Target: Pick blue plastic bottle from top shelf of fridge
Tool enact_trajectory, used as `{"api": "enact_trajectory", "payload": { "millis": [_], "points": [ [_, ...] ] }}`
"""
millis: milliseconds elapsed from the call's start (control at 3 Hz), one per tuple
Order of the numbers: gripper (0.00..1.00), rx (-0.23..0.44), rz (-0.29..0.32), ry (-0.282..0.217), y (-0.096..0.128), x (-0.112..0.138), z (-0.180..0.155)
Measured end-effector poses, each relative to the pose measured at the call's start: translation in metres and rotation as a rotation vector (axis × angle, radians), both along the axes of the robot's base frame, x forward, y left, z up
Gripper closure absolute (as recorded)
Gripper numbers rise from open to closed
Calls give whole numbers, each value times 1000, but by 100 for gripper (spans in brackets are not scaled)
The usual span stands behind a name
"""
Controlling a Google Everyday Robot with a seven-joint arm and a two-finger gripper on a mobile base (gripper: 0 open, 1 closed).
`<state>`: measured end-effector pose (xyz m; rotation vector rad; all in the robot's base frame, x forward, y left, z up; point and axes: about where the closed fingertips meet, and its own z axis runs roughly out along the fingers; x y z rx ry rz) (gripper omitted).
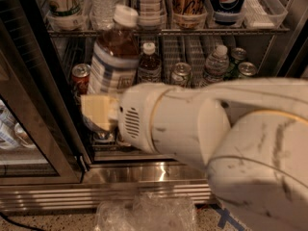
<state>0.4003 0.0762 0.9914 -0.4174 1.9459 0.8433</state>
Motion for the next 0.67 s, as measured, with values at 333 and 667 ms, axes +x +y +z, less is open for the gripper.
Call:
{"api": "enact_trajectory", "payload": {
  "millis": [333,667],
  "points": [
    [100,79,66,44,-19,-27,-57],
    [100,100,76,53,-23,-31,-68]
  ]
}}
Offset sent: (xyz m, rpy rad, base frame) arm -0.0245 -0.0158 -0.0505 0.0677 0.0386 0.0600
